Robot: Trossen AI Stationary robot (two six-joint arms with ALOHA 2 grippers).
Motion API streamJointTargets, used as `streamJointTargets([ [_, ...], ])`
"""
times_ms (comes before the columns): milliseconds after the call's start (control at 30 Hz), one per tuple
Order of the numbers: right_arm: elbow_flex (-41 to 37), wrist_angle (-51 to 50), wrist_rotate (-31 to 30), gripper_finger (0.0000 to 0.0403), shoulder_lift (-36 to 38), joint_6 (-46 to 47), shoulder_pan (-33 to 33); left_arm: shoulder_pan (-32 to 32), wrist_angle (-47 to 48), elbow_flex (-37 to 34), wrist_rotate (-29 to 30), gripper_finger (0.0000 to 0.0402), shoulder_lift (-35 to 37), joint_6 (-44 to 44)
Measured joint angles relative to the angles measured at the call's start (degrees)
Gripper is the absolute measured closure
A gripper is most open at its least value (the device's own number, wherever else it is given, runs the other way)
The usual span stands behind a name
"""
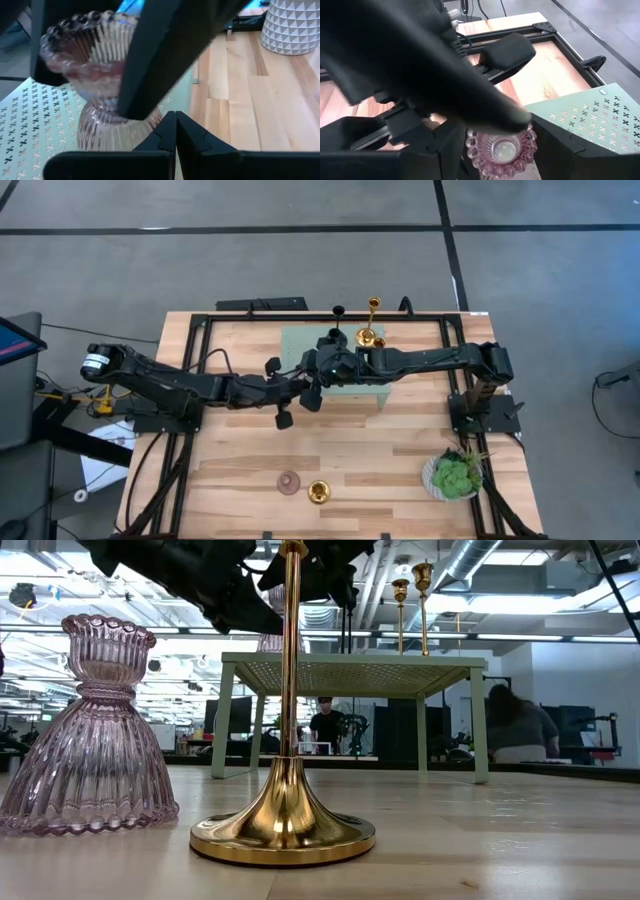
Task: Pick & Place candle stick holders
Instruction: Put the right pink candle holder on the shelf
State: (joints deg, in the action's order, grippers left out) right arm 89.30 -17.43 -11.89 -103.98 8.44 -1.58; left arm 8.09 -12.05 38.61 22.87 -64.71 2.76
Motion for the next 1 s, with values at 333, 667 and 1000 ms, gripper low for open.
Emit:
streamJointTargets([
  [333,0.0,-0.6,0.0,0.0164,-0.1,-0.7,0.0,0.0,0.1,0.0,0.0,0.0399,0.0,0.0],
  [667,0.0,-2.5,-0.2,0.0159,1.2,-1.6,0.0,-0.5,0.1,0.0,-0.1,0.0399,0.0,0.0],
  [1000,0.0,-3.7,-0.2,0.0159,4.1,-3.5,-0.1,-2.1,0.2,0.0,-0.2,0.0399,0.0,0.0],
])
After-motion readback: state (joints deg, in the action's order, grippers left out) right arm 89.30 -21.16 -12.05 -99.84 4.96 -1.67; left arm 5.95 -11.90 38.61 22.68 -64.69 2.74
